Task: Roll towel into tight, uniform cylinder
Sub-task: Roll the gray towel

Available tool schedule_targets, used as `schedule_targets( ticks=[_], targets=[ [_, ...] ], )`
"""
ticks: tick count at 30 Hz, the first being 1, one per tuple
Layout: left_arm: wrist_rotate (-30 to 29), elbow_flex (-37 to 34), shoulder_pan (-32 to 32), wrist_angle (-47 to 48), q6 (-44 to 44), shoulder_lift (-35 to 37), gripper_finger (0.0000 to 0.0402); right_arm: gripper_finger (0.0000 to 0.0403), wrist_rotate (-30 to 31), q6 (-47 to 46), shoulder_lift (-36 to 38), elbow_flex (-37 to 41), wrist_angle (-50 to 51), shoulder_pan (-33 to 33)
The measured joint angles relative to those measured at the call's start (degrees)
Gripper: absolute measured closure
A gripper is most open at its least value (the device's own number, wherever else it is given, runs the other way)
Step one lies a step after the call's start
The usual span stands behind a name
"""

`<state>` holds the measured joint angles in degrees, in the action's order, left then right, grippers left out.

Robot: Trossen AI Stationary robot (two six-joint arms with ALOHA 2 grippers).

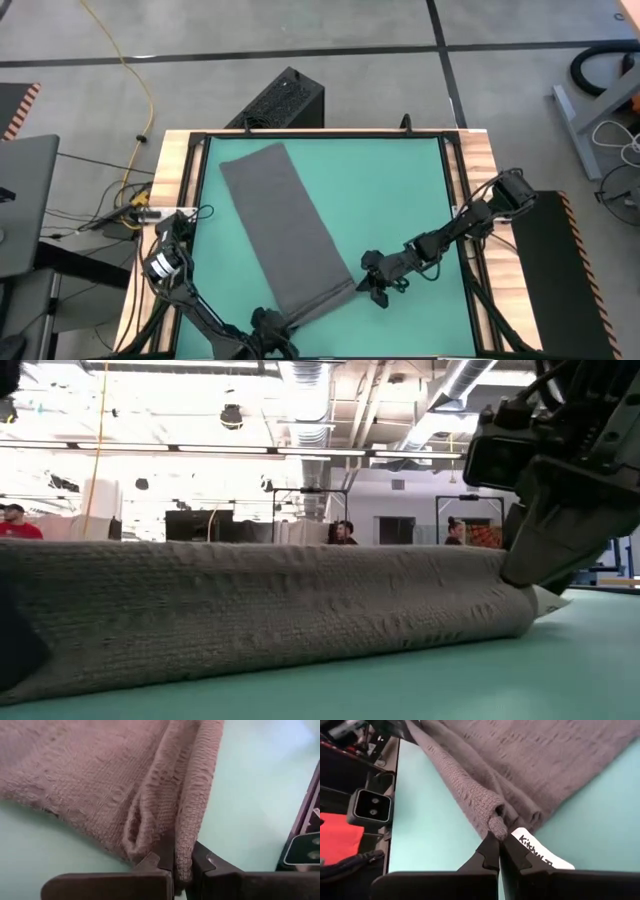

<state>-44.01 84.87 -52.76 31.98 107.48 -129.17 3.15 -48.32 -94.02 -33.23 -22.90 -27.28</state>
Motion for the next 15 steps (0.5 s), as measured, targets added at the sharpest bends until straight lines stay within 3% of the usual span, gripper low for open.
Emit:
schedule_targets(
  ticks=[8,15],
  targets=[
    [12.00,-8.30,4.25,-5.88,-4.93,8.36,0.0401,0.0373,1.74,0.52,0.00,0.09,-0.32,-0.37],
    [20.26,-17.17,7.72,-13.85,-6.34,14.71,0.0401,0.0298,-2.04,8.76,2.12,-0.31,0.85,1.88]
  ],
)
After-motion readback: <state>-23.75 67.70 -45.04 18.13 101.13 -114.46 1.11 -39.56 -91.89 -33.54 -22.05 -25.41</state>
